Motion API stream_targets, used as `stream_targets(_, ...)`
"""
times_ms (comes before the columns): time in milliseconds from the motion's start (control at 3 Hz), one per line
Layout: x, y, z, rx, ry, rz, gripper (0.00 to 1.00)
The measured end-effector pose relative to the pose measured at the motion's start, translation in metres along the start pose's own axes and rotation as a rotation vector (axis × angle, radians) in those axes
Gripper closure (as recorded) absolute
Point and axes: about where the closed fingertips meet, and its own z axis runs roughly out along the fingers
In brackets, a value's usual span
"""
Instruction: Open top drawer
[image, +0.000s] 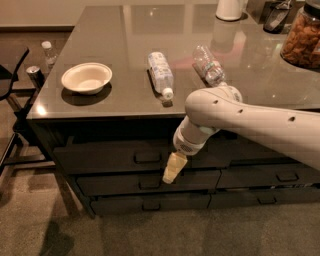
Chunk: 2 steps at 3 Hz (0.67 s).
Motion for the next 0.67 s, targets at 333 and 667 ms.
stream_targets(333,-0.005,-0.003,0.009,-0.005,0.002,-0.008,0.00)
stream_targets(667,-0.002,0.007,0.020,-0.031,0.022,-0.019,0.00)
